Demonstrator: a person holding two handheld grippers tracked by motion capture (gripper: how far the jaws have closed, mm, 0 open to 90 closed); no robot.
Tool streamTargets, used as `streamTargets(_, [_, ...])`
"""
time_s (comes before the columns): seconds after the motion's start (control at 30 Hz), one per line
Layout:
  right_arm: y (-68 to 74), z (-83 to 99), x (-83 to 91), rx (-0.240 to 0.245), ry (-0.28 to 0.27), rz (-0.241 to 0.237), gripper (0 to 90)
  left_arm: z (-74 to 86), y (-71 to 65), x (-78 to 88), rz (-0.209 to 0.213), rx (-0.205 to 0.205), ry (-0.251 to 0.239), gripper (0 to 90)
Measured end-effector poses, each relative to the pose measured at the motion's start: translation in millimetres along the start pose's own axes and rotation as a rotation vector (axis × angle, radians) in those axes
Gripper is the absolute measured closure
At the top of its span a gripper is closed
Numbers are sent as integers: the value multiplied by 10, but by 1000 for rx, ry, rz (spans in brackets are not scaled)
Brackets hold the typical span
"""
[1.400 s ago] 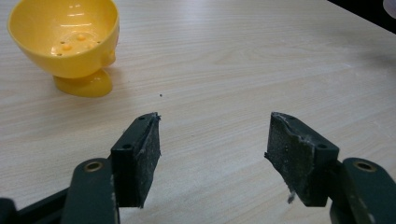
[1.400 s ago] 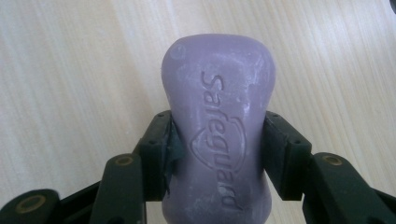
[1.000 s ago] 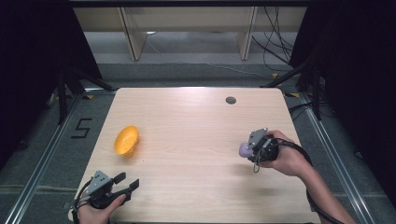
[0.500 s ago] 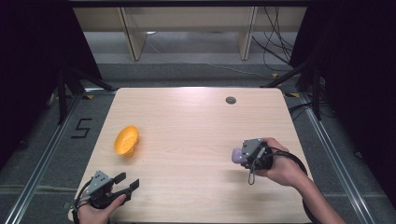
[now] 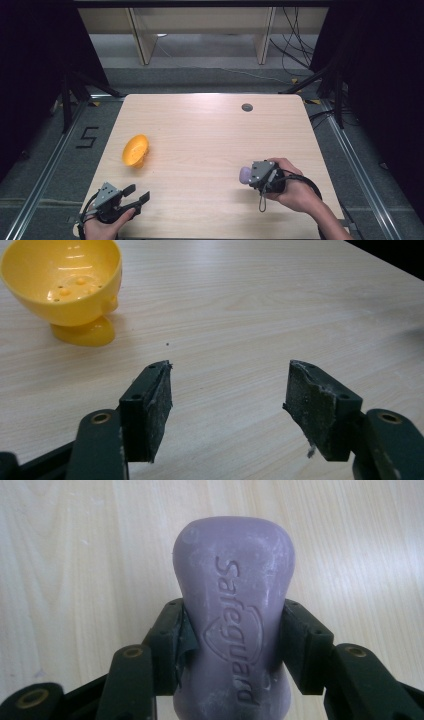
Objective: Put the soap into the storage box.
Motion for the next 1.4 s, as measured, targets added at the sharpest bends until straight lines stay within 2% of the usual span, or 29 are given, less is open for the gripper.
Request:
streamTargets(0.13, [94, -59, -20, 10, -23, 11, 500, -58, -54, -8, 21, -11, 0, 342])
streamTargets(0.17, [100, -83, -32, 49, -37, 11, 500, -67, -69, -6, 23, -21, 14, 341])
streamTargets(0.3, [188, -129, -52, 57, -39, 22, 500, -198, -219, -53, 79, -71, 40, 339])
streamTargets(0.33, [197, -136, -48, 58, -39, 24, 500, -232, -261, -71, 97, -70, 45, 339])
streamTargets(0.37, [216, -132, -37, 30, -32, 30, 500, -270, -302, -86, 106, -77, 51, 339])
streamTargets(0.4, [216, -132, -37, 30, -32, 30, 500, -270, -302, -86, 106, -77, 51, 337])
streamTargets(0.43, [212, -151, -37, 62, -43, 32, 500, -317, -351, -111, 121, -89, 63, 337])
streamTargets(0.47, [234, -153, -19, 30, -40, 43, 500, -390, -430, -151, 152, -115, 76, 335])
streamTargets(0.5, [234, -153, -19, 30, -40, 43, 500, -390, -430, -151, 152, -115, 76, 334])
streamTargets(0.57, [234, -164, -7, 36, -46, 59, 500, -479, -561, -205, 211, -120, 95, 333])
streamTargets(0.6, [217, -179, -6, 72, -53, 64, 500, -545, -676, -252, 257, -116, 113, 331])
streamTargets(0.63, [221, -184, -1, 70, -56, 64, 500, -545, -676, -252, 257, -116, 113, 330])
streamTargets(0.67, [222, -190, 4, 71, -56, 68, 500, -629, -803, -303, 288, -139, 128, 329])
streamTargets(0.7, [233, -186, 12, 43, -48, 70, 500, -629, -803, -303, 288, -139, 128, 329])
streamTargets(0.73, [218, -209, 10, 75, -62, 76, 500, -714, -939, -360, 315, -169, 129, 329])
streamTargets(0.77, [221, -218, 14, 79, -64, 75, 500, -746, -999, -388, 329, -183, 141, 328])
streamTargets(0.83, [226, -223, 17, 73, -64, 78, 500, -774, -1058, -419, 338, -194, 148, 323])
streamTargets(0.87, [245, -220, 23, 48, -57, 75, 500, -800, -1114, -456, 350, -201, 148, 323])
streamTargets(0.9, [251, -232, 24, 53, -60, 75, 500, -827, -1213, -523, 374, -216, 167, 321])
streamTargets(0.97, [255, -235, 24, 53, -61, 75, 500, -836, -1259, -561, 385, -215, 173, 319])
streamTargets(1.0, [243, -253, 19, 88, -73, 75, 500, -845, -1311, -601, 397, -217, 186, 319])
streamTargets(1.03, [257, -266, 16, 92, -75, 72, 500, -854, -1389, -656, 424, -220, 208, 319])
streamTargets(1.07, [271, -257, 20, 65, -64, 73, 500, -854, -1389, -656, 424, -220, 208, 319])
streamTargets(1.1, [270, -289, 13, 102, -81, 66, 500, -876, -1495, -721, 440, -217, 217, 319])
streamTargets(1.17, [276, -298, 14, 90, -77, 75, 500, -897, -1590, -776, 460, -231, 234, 319])
streamTargets(1.2, [293, -291, 19, 65, -65, 71, 500, -897, -1590, -776, 460, -231, 234, 317])
streamTargets(1.23, [286, -315, 12, 99, -81, 77, 500, -904, -1638, -804, 472, -234, 241, 314])
streamTargets(1.3, [293, -319, 17, 102, -81, 73, 500, -916, -1722, -883, 485, -227, 256, 312])
streamTargets(1.4, [295, -321, 19, 105, -81, 73, 500, -928, -1749, -932, 502, -207, 264, 313])
Point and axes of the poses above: each handheld gripper's, and its own axes: x roughly backward along the jaws, z roughly out of its underside, y roughly to its left, the point moved 7 cm from there along -x, roughly forward along the jaws, and after that the axes turned 9 degrees about y, right-handed, at the moved point
